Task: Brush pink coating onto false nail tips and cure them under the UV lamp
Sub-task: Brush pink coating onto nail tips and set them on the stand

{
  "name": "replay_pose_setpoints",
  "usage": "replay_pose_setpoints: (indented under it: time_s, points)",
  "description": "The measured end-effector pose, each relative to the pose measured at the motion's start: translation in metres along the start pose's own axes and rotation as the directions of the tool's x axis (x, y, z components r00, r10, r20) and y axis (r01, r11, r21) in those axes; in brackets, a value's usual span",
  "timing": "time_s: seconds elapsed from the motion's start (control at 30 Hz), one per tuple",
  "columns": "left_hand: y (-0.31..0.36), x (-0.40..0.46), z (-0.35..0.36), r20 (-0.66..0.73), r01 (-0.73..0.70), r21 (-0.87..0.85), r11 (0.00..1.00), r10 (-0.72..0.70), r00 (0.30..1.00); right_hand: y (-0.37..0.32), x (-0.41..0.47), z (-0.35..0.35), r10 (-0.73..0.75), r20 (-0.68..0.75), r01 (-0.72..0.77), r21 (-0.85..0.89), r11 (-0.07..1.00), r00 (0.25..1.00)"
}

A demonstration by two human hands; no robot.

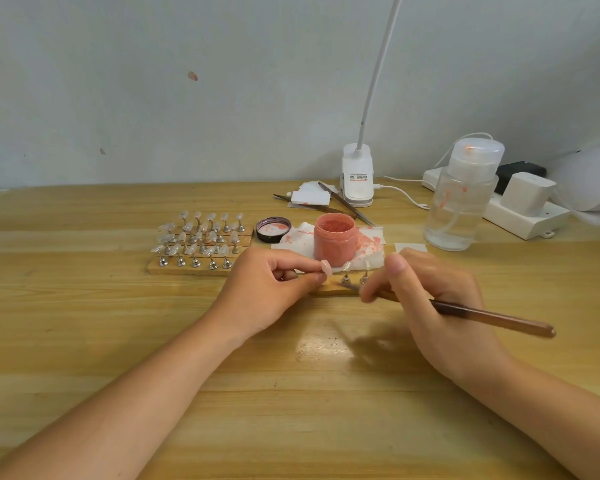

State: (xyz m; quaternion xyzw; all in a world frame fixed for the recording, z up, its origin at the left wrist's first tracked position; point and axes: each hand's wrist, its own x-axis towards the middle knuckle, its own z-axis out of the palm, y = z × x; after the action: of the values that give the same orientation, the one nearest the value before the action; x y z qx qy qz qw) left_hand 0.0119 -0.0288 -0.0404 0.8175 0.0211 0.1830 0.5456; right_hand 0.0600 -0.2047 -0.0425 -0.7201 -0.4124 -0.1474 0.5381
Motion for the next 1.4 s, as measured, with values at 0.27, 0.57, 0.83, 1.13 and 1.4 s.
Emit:
replay_pose_setpoints:
  time_s: [0.27,0.57,0.83,1.13,1.4]
  points:
    - [0.0005,-0.0016,0.0002,-0.023,0.028,-0.057,0.998,-0.03,0.999,-0.001,0.0004,0.0002,-0.003,-0.011,0.003,0.009,1.0,1.0]
    - [0.0016,-0.0014,0.0,-0.022,0.034,-0.108,0.994,-0.037,0.999,-0.0004,0.0012,-0.0011,0.041,-0.034,-0.039,0.058,0.998,0.999]
    - [0.005,-0.0021,0.0012,-0.029,0.012,-0.107,0.994,-0.016,0.999,0.0015,0.0001,-0.0009,0.066,-0.037,-0.062,0.098,0.993,0.997]
    - [0.0033,-0.0018,0.0017,-0.019,0.004,-0.056,0.998,-0.005,1.0,-0.002,-0.0001,0.0003,0.024,0.069,-0.026,0.027,0.999,0.997]
    - [0.0018,-0.0003,0.0024,-0.01,0.023,-0.054,0.998,-0.023,1.0,-0.0031,0.0014,0.0001,-0.013,0.05,0.015,-0.021,1.0,0.999]
